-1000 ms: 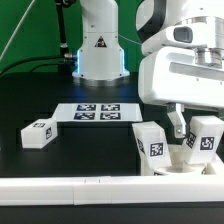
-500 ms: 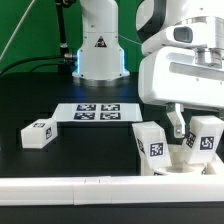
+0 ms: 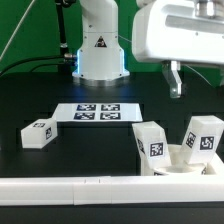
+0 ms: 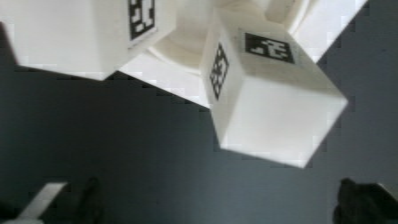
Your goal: Assemble stool
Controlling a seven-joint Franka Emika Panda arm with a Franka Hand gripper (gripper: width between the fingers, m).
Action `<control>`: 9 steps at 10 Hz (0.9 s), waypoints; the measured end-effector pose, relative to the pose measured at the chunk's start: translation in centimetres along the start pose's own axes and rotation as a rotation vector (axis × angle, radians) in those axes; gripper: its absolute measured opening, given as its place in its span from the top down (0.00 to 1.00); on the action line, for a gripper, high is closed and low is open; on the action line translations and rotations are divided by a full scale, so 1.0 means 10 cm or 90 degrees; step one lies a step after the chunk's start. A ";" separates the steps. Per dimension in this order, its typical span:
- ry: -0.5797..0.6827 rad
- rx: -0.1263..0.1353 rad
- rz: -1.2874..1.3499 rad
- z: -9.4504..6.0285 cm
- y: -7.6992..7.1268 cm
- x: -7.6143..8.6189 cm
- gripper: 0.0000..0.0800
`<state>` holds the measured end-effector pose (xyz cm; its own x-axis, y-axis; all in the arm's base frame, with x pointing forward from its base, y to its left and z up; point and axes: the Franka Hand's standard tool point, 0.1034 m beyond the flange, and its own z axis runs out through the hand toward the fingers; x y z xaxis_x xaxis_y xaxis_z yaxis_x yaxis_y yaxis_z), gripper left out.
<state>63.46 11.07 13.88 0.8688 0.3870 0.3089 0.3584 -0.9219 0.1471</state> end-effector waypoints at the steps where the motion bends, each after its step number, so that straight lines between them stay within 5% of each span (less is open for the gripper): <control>1: -0.057 0.018 0.017 0.02 0.06 -0.06 0.19; 2: -0.134 0.037 0.024 0.05 0.04 -0.09 0.19; 4: -0.216 0.047 0.030 0.08 -0.01 -0.03 0.19; 5: -0.186 0.027 0.023 0.12 -0.04 0.04 0.19; 8: -0.189 0.029 0.011 0.12 -0.03 0.01 0.19; 9: -0.196 0.045 0.006 0.12 -0.05 -0.01 0.19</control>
Offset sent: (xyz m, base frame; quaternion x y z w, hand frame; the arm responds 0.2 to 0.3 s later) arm 0.0045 0.0168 -0.0045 0.0561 -0.2049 0.0255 0.9768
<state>63.64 11.48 12.63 0.9312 0.3645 0.0095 0.3628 -0.9288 0.0759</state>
